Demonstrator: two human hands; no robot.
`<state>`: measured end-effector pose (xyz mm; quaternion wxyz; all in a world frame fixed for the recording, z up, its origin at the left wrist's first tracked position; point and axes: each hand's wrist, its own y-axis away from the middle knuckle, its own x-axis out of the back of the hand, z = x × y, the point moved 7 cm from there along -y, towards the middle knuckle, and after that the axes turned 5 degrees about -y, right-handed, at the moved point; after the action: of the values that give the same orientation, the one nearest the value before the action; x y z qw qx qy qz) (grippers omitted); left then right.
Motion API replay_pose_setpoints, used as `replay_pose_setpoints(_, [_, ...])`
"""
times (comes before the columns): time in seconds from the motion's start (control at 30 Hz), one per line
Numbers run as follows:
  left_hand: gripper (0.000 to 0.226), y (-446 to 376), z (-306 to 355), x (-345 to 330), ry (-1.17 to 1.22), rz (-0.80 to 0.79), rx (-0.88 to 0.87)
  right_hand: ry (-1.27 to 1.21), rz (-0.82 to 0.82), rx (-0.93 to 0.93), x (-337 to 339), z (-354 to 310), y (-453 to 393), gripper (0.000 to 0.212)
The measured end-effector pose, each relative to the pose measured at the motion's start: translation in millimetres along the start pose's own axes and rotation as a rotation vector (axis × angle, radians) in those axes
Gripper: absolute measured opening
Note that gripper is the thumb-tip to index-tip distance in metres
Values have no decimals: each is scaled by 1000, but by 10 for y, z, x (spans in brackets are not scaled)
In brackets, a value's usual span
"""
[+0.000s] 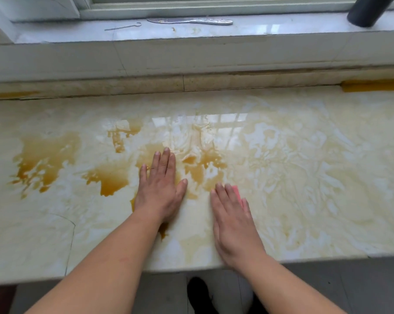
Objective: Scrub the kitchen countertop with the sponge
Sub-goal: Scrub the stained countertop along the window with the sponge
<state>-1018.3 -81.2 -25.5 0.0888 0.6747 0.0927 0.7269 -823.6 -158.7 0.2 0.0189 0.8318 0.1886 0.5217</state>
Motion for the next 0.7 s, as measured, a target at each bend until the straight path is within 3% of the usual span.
replay_pose_setpoints(0.1, [80, 7, -3, -5, 1, 11, -4, 2, 5, -35, 52, -69, -323, 65])
replay_pose_setpoints(0.3, [80, 8, 3, -12, -2, 5, -9, 23, 20, 19, -138, -103, 220, 66])
replay_pose_setpoints(0.53, [80, 18, 2, -10, 13, 5, -7, -25, -2, -45, 55, -145, -611, 64])
replay_pose_setpoints(0.7, [83, 31, 11, -1, 2, -3, 0, 9, 17, 25, -53, -88, -109, 64])
